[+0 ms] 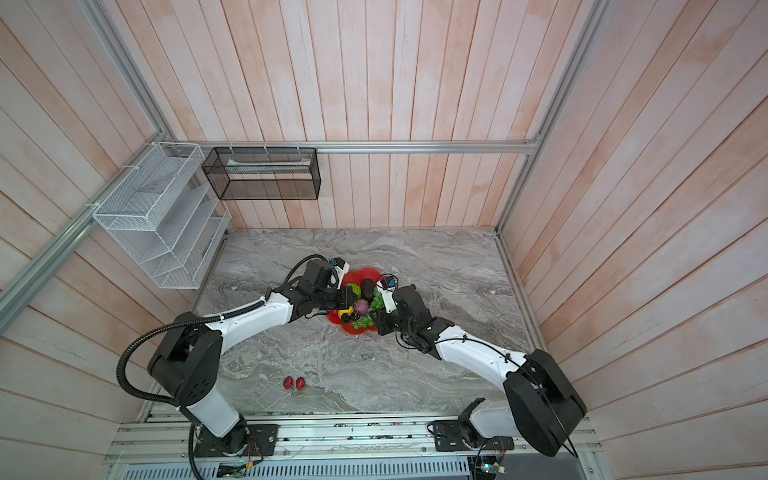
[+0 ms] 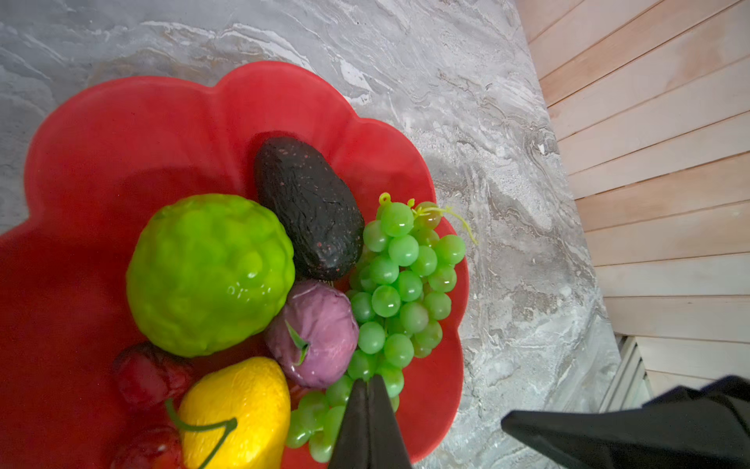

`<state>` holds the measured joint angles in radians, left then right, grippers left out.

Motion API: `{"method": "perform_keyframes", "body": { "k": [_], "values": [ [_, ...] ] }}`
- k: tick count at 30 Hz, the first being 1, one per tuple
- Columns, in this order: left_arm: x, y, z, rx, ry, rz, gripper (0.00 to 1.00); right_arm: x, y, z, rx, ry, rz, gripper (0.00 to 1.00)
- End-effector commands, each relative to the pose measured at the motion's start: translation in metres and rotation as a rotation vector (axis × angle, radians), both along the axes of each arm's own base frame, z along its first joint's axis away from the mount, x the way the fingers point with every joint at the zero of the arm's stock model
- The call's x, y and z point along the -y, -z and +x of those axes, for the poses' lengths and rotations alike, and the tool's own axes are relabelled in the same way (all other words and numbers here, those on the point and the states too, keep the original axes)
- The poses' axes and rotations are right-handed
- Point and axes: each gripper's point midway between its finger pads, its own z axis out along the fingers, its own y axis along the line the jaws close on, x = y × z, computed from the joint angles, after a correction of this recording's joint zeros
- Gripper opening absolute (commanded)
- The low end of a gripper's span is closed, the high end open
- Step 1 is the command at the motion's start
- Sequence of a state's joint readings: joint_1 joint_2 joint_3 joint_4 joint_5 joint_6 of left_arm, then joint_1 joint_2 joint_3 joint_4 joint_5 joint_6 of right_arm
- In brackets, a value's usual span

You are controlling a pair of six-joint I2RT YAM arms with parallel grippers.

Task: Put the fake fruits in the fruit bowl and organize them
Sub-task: 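Lower the dark cherries beside the mango and open the left gripper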

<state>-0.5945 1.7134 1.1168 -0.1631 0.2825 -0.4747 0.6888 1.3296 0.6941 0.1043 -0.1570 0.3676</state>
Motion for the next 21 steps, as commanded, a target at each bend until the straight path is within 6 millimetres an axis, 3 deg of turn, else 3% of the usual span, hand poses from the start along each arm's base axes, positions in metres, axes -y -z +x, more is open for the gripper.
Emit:
{"method": "perform_keyframes", "body": {
  "k": [1, 17, 21],
  "values": [
    [0.001, 0.003, 0.015, 0.077, -0.004, 0.056, 0.0, 0.008, -0.001, -0.001, 0.004, 0.027, -0.009, 0.25],
    [-0.003, 0.043, 0.014, 0.125, 0.037, 0.23, 0.0, 0.014, 0.001, -0.001, -0.002, 0.037, -0.024, 0.25],
    [-0.001, 0.042, 0.009, 0.127, 0.039, 0.238, 0.0, 0.014, 0.002, 0.0, -0.003, 0.039, -0.023, 0.25]
  ]
}}
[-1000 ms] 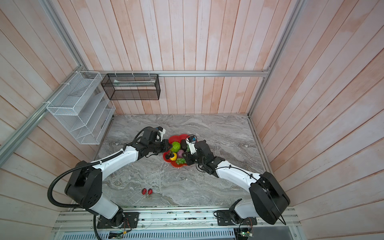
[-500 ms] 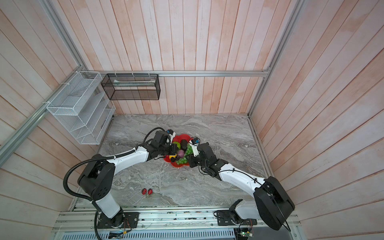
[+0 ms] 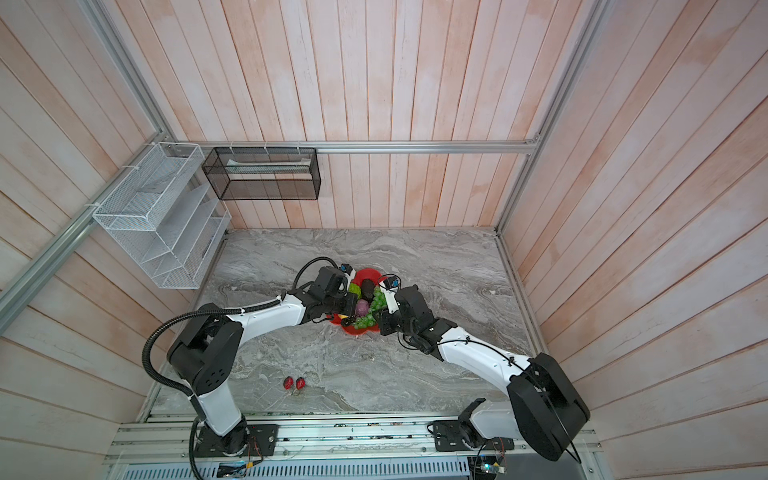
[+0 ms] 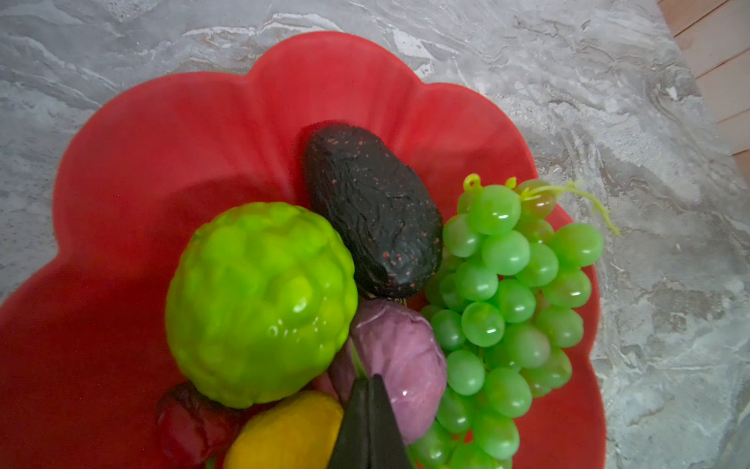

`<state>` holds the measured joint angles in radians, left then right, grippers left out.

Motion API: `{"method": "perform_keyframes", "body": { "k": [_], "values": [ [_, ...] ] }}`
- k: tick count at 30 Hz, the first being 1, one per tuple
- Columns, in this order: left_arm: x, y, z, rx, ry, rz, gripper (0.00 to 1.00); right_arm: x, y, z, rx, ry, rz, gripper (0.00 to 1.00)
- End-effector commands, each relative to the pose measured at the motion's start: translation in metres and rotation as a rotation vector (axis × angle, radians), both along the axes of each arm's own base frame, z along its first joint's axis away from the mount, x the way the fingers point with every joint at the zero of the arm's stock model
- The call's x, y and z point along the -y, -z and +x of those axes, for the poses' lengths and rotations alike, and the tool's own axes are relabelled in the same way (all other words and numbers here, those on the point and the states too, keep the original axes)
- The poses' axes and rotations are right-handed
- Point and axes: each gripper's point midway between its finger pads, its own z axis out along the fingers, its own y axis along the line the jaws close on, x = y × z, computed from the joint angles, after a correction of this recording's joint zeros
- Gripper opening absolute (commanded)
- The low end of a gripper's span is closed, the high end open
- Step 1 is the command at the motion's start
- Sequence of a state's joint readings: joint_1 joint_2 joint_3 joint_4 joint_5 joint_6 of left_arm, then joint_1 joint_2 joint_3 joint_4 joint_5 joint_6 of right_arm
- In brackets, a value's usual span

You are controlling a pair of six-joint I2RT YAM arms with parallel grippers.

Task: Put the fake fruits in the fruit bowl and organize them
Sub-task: 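Lower the dark cherries beside the mango and open the left gripper, then withdraw the left gripper and reach down to the remaining red cherries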

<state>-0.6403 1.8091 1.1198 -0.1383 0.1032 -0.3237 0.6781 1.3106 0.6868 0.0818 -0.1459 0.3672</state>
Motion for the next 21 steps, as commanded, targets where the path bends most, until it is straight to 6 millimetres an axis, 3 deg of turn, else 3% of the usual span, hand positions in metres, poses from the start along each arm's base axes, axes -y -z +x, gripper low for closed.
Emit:
{"method": "perform_keyframes", "body": {
  "k": [1, 8, 11, 13, 15, 21],
  "values": [
    [0.003, -0.002, -0.003, 0.025, 0.017, 0.023, 0.01, 0.006, 0.001, -0.001, 0.001, 0.019, -0.011, 0.25],
    [0.002, -0.02, -0.006, 0.049, 0.005, -0.003, 0.04, 0.004, 0.0, 0.001, 0.0, 0.015, -0.006, 0.25],
    [0.002, -0.024, -0.008, 0.058, 0.012, -0.012, 0.12, 0.004, 0.0, 0.0, 0.0, 0.014, -0.005, 0.25],
    [0.002, -0.025, -0.009, 0.055, 0.015, -0.016, 0.25, 0.004, -0.001, 0.0, 0.001, 0.012, -0.005, 0.25],
    [0.002, -0.026, -0.01, 0.054, 0.013, -0.021, 0.31, 0.004, -0.001, 0.0, 0.0, 0.013, -0.006, 0.25],
    [0.001, -0.042, -0.013, 0.068, 0.015, -0.038, 0.38, 0.002, -0.003, 0.002, 0.003, 0.011, 0.001, 0.25]
  ]
}}
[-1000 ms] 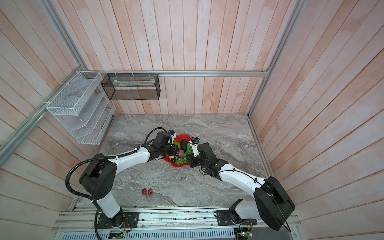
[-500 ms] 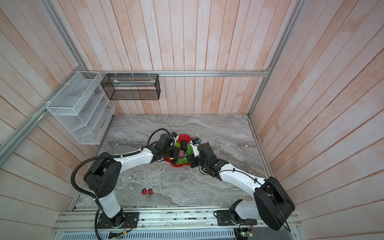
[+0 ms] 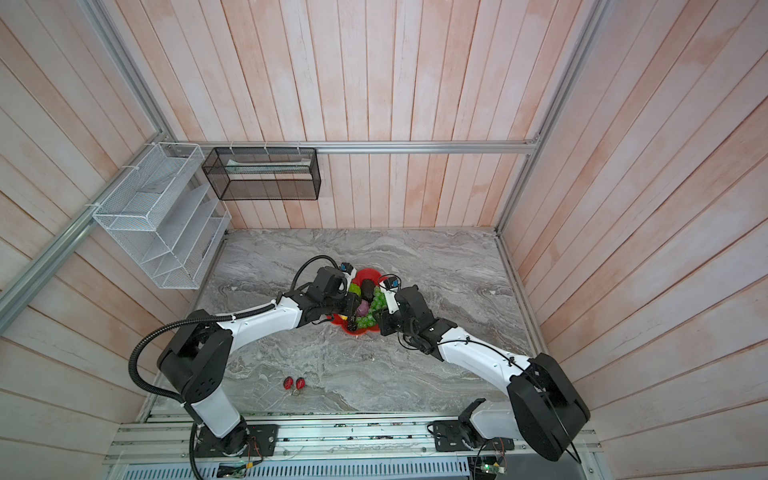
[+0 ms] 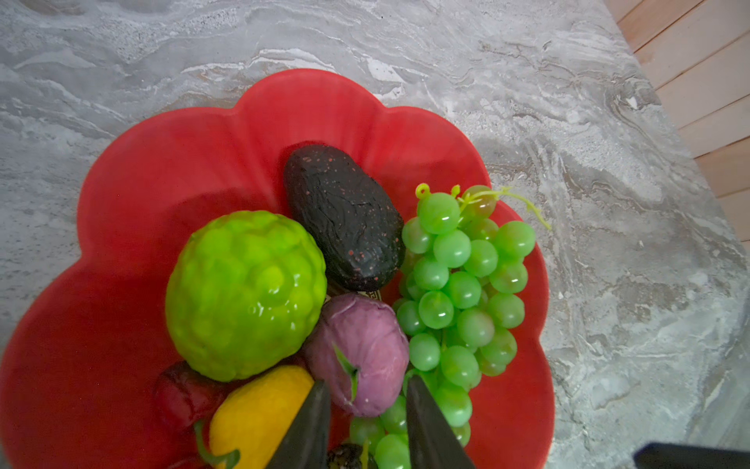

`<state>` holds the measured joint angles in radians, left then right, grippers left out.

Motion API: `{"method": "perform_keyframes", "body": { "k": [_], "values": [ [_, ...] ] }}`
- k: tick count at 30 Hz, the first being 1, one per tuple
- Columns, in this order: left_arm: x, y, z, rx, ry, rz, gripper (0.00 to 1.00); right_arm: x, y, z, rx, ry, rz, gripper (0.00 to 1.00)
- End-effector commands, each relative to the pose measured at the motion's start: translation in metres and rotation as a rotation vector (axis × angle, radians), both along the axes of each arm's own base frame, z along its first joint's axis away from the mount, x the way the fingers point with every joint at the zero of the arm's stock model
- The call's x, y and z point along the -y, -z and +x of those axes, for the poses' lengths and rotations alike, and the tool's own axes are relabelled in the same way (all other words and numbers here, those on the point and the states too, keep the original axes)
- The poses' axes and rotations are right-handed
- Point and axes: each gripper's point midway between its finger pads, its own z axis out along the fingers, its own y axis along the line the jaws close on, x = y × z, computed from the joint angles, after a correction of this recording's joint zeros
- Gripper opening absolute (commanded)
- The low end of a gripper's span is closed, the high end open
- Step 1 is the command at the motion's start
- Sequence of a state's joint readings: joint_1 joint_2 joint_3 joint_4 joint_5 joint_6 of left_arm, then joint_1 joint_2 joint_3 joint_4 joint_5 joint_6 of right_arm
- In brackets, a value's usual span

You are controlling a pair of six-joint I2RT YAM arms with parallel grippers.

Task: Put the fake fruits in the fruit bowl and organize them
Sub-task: 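Withdraw the left gripper and reach down to the remaining red cherries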

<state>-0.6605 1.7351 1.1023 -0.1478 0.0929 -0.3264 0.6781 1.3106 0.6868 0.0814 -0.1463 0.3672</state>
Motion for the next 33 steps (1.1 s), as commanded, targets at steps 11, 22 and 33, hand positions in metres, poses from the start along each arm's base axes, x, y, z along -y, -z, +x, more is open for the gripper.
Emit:
{"method": "perform_keyframes", "body": {
  "k": [11, 22, 33],
  "values": [
    [-0.065, -0.051, -0.032, -0.051, -0.137, -0.066, 0.59, -0.005, -0.017, 0.006, 0.028, -0.005, 0.031, 0.25],
    [-0.149, -0.001, -0.118, -0.394, -0.373, 0.061, 0.58, -0.021, -0.016, 0.011, 0.02, -0.044, 0.066, 0.26],
    [-0.147, 0.025, -0.178, -0.588, -0.457, 0.155, 0.58, -0.033, -0.011, 0.016, 0.003, -0.076, 0.078, 0.27]
  ]
}}
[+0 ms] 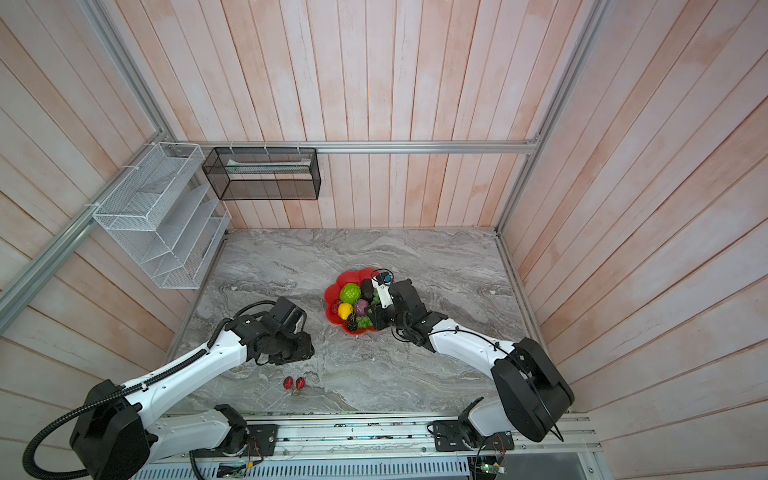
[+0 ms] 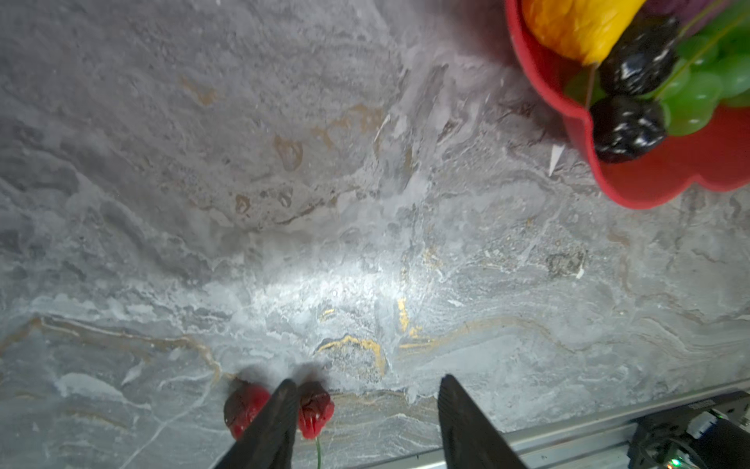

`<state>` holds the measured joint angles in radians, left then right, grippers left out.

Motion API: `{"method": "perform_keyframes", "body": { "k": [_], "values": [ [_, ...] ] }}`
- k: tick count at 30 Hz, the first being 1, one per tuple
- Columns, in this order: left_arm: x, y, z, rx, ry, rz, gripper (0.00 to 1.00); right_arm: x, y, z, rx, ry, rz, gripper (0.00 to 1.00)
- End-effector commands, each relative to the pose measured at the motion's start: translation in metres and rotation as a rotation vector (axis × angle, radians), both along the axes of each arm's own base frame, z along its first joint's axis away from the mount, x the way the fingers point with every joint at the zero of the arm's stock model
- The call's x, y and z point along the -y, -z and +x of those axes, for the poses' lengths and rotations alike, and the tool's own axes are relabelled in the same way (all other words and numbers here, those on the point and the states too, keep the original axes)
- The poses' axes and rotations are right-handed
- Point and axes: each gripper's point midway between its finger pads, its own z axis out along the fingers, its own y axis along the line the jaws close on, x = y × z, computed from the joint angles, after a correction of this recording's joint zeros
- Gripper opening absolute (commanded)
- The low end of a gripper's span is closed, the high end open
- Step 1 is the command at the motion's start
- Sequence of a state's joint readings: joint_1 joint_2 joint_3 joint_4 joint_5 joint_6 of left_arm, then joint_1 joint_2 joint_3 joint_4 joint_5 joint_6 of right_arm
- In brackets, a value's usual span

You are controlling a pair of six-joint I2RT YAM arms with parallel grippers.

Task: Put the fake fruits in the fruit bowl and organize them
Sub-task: 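Withdraw the left gripper and reach down to the remaining red cherries, then grasp the remaining red cherries by their stems with the left gripper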

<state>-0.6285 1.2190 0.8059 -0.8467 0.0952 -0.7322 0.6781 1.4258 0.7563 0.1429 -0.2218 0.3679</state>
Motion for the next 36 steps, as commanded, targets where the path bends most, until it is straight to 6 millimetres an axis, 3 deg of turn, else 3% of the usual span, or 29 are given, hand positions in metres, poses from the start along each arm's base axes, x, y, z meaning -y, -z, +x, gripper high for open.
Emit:
{"method": "perform_keyframes", "body": {
  "k": [1, 5, 12, 21, 28, 36],
  "values": [
    [-0.01, 0.01, -0.015, -0.063, -0.086, 0.033, 0.58, -0.007, -0.011, 0.004, 0.02, -0.015, 0.035, 0.27],
    [-0.01, 0.015, -0.029, -0.085, -0.122, -0.002, 0.57, -0.004, -0.011, 0.0, 0.02, -0.012, 0.035, 0.27],
    [-0.003, 0.021, -0.074, -0.185, -0.147, -0.031, 0.51, 0.001, -0.005, -0.003, 0.02, 0.005, 0.038, 0.27],
    [-0.009, 0.03, -0.105, -0.255, -0.178, -0.035, 0.45, 0.001, -0.004, -0.004, 0.021, 0.0, 0.045, 0.27],
    [-0.017, 0.047, -0.104, -0.231, -0.259, -0.047, 0.41, 0.0, -0.001, -0.003, 0.011, 0.0, 0.037, 0.27],
    [-0.012, 0.046, -0.088, -0.162, -0.3, -0.087, 0.4, -0.002, 0.003, -0.001, -0.003, -0.005, 0.031, 0.27]
  ]
}}
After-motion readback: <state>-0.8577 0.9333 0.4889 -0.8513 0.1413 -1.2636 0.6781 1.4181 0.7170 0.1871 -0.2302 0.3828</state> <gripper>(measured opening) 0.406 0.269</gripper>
